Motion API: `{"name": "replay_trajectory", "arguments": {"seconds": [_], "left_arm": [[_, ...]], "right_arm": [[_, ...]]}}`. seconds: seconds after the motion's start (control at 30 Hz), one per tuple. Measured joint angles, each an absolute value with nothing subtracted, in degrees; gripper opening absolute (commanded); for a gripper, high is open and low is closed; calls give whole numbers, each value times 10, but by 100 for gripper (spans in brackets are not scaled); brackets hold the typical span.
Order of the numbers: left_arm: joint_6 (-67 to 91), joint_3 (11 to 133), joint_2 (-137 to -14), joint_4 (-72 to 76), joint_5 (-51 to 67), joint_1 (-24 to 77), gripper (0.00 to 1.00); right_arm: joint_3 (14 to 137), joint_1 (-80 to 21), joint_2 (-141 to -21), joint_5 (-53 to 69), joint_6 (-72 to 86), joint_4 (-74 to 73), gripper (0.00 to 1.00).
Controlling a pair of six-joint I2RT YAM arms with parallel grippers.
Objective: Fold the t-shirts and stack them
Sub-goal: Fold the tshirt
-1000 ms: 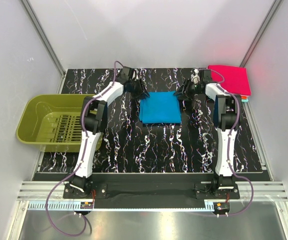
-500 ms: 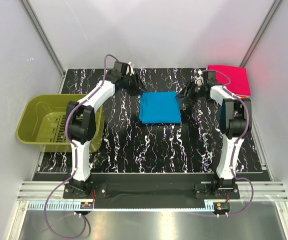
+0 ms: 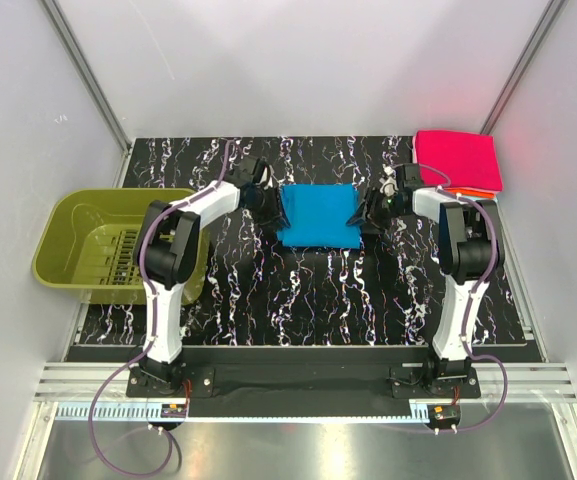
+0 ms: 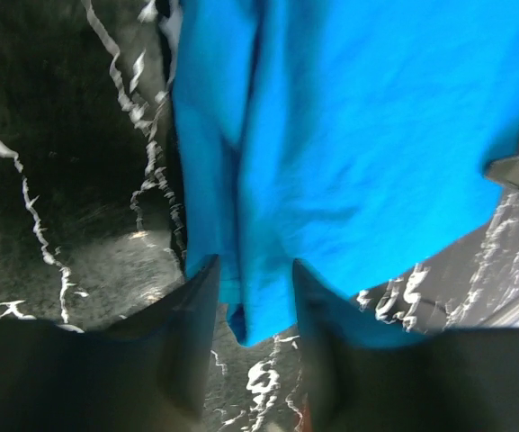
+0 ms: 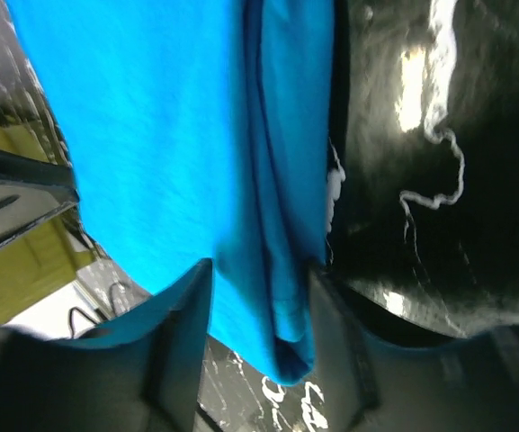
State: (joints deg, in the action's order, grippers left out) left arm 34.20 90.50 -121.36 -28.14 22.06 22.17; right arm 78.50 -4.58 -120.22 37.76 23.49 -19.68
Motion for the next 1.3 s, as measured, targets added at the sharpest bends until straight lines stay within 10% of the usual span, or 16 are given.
{"name": "replay_trajectory", "arguments": {"seconds": [0.17, 0.33, 0.63, 0.93, 1.3], "left_arm": [[339, 867, -1214, -262, 220, 223, 1], [361, 808, -1200, -195, 250, 223, 0], [388, 752, -1152, -185, 251, 228, 42], [358, 906, -1188, -231, 222, 228, 25], [352, 1028, -1297, -275, 177, 228, 34]], "right_arm": [[725, -49, -1172, 357, 237, -171, 16], [672, -49, -1142, 350, 244, -146, 8], [641, -49, -1108, 345, 247, -133, 50], [693, -47, -1104, 323, 246, -150, 52], [810, -36, -1199, 320, 244, -153, 52]]}}
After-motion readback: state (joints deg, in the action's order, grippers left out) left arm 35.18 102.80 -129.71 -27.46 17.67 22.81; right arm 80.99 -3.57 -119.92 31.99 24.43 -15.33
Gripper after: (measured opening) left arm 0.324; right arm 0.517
